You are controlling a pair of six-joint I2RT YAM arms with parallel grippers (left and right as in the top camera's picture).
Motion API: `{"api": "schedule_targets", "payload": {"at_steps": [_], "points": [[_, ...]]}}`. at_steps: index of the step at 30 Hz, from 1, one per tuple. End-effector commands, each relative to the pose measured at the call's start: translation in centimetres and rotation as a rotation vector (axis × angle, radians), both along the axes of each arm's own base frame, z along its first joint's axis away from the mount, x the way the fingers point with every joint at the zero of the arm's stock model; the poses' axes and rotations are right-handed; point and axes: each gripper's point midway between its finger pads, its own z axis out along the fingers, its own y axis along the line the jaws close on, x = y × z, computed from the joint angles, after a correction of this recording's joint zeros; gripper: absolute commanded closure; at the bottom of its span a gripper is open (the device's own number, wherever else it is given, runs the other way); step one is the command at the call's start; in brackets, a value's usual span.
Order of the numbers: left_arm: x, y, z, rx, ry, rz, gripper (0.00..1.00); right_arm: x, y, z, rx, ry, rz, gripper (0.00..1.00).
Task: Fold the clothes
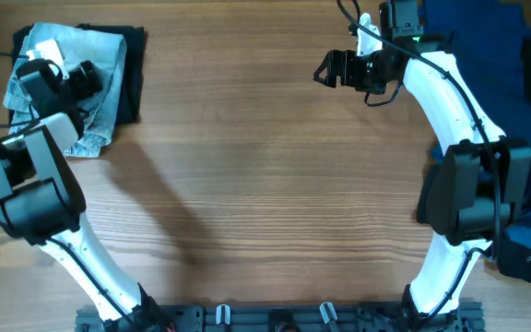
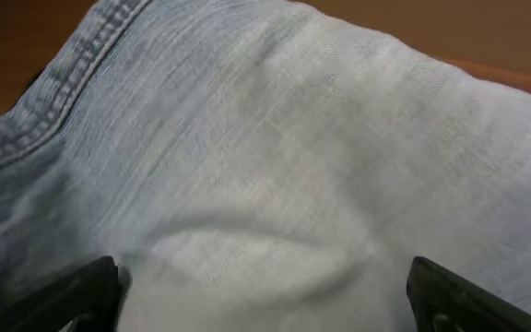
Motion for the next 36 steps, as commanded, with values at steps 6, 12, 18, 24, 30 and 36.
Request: {"api": "schedule_targets", "payload": {"at_steps": [6, 12, 18, 24, 30, 36], "points": [[-3.4, -1.6, 19.6, 0.085, -0.241, 0.050, 0.00, 2.5, 0.5, 7.4, -0.013, -0.241, 0.081, 0.00], [-9.6, -5.7, 29.1, 0.046, -0.324, 0.035, 0.00, 2.3, -1.3, 15.3, -0.107, -0.378, 0.034, 0.00], [-15.0, -10.3, 31.4, -0.145, -0.308, 0.016, 0.00, -2.2, -3.0, 22.2, -0.155, -0.457, -0.017, 0.00], [-18.1, -16.6, 28.9, -0.378, -0.155, -0.099, 0.00, -9.1, -4.6, 25.9, -0.173, -0.423, -0.086, 0.00], [-20.3, -19.1, 24.3, -0.452, 0.063, -0.095, 0.00, -14.9, -7.0, 27.7, -0.214, -0.385, -0.201, 0.00], [-21.0, -19.2, 22.9, -0.465, 0.128, -0.080, 0.00, -18.4, -8.3, 27.7, -0.268, -0.344, -0.226, 0.00]]}}
